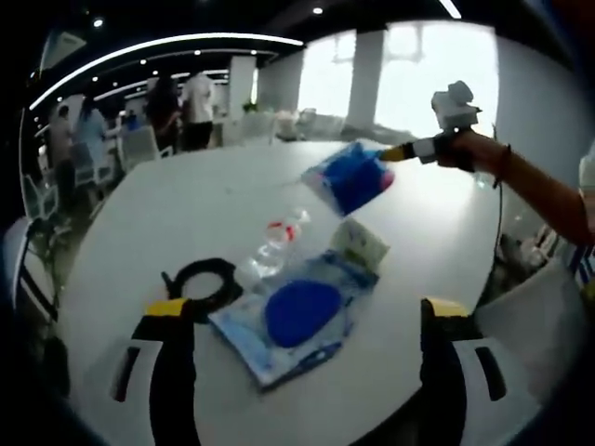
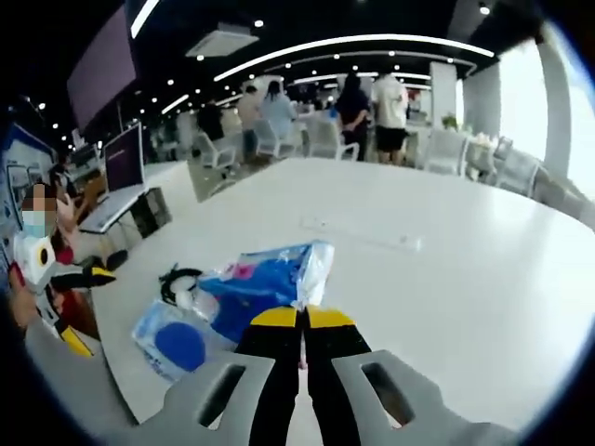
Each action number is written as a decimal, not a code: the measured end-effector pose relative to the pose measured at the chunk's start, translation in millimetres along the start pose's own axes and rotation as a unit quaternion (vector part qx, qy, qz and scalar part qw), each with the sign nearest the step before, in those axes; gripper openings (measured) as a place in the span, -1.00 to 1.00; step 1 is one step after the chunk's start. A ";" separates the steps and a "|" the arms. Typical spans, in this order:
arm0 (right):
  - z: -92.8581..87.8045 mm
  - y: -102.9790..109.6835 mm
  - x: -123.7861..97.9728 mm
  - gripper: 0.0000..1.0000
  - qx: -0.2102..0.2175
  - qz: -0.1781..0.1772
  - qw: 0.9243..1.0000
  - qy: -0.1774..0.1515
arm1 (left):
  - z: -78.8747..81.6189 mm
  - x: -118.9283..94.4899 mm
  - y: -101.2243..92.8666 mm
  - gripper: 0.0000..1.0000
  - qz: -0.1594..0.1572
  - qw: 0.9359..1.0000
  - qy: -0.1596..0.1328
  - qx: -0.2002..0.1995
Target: Arrange the tabletop items into an orderly group along one side of the table until the central work area is clear of visible clutter.
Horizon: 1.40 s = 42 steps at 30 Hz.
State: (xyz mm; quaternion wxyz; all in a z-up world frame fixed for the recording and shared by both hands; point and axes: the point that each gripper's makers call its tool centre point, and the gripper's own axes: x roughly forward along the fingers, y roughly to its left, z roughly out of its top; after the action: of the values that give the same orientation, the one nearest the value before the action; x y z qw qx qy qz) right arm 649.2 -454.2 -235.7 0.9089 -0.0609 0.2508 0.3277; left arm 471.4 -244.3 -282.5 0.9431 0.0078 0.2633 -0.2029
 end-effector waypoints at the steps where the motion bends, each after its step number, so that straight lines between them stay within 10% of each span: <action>1: 0.8 -3.3 0.3 -0.98 0.001 -0.003 1.000 0.000 | -0.3 0.0 0.5 0.98 0.000 1.000 0.001 0.000; 13: 6.5 -42.1 5.4 -0.98 0.018 -0.034 0.999 -0.005 | -5.9 2.0 2.5 0.97 0.003 1.000 0.012 -0.003; 42: -49.4 -101.8 56.7 -0.98 0.087 -0.043 0.995 0.037 | -9.6 10.5 10.2 0.94 0.010 1.000 0.013 -0.012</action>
State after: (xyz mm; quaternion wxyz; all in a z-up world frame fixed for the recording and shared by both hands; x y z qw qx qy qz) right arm 729.9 -514.9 -312.1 0.9141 -0.0046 0.3090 0.2625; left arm 478.9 -237.8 -296.9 0.9416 0.0018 0.2779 -0.1901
